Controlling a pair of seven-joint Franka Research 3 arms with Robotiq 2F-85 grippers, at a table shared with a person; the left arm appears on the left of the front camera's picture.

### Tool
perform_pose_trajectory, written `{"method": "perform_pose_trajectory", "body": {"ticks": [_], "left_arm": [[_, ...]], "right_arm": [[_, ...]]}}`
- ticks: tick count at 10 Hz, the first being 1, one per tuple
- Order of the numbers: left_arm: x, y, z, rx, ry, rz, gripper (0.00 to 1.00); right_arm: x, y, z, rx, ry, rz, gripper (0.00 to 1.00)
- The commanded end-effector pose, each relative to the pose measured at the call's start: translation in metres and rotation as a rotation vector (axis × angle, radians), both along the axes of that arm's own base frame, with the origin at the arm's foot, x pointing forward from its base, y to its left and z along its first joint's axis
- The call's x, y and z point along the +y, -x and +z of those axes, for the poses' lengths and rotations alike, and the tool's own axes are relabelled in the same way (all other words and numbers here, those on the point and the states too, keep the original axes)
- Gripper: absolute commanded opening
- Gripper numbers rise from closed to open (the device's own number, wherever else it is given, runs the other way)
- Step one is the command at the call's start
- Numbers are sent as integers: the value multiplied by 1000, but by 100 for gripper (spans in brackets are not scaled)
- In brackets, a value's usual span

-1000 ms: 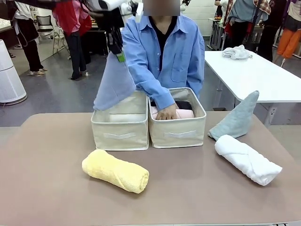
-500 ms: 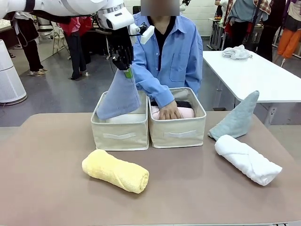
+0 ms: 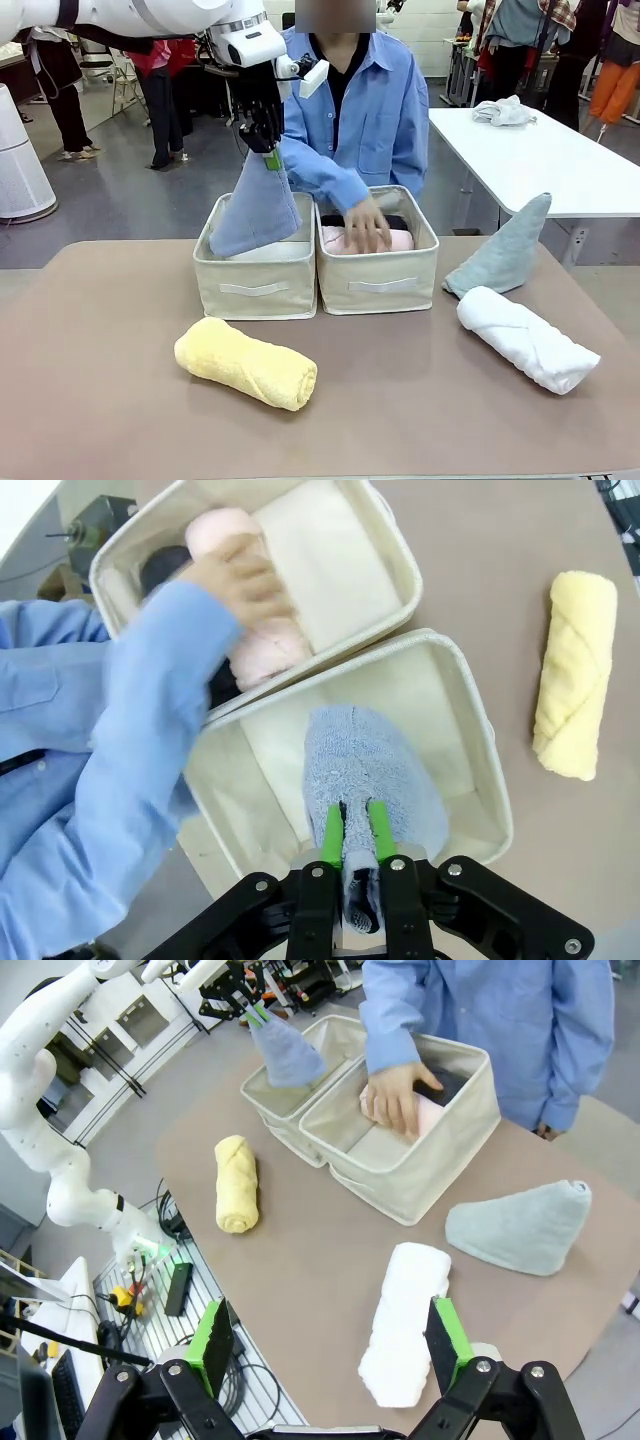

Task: Sort the towels based on their folding style.
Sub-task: Pick up one triangle-folded towel and place it in the left Fabric basket.

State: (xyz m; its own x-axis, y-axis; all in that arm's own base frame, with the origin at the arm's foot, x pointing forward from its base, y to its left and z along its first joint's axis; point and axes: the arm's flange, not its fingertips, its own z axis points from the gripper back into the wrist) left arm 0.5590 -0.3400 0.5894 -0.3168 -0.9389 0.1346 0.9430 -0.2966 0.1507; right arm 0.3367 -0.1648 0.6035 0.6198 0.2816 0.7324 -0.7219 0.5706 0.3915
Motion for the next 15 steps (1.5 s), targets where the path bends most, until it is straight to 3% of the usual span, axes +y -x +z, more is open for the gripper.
{"method": "perform_pose_trajectory", "body": {"ticks": [1, 5, 11, 12, 13, 14, 15], "left_arm": [[-16, -2, -19, 39, 20, -5, 11], [-36, 0, -55, 97, -53, -24, 11], [-60, 1, -109, 220, -177, 91, 11], [-59, 2, -108, 206, -169, 87, 71], [-58, 3, -105, 187, -165, 93, 71], [-58, 3, -106, 186, -169, 95, 100], [-57, 3, -107, 187, -172, 92, 73]], "right_arm": [[-1, -1, -1, -16, -18, 14, 100], [-1, -1, -1, -16, -18, 14, 100], [-1, -1, -1, -16, -18, 14, 100], [-1, -1, -1, -16, -18, 14, 100], [-1, -1, -1, -16, -18, 14, 100], [-1, -1, -1, -16, -18, 14, 100], [-1, -1, -1, -16, -18, 14, 100]]}}
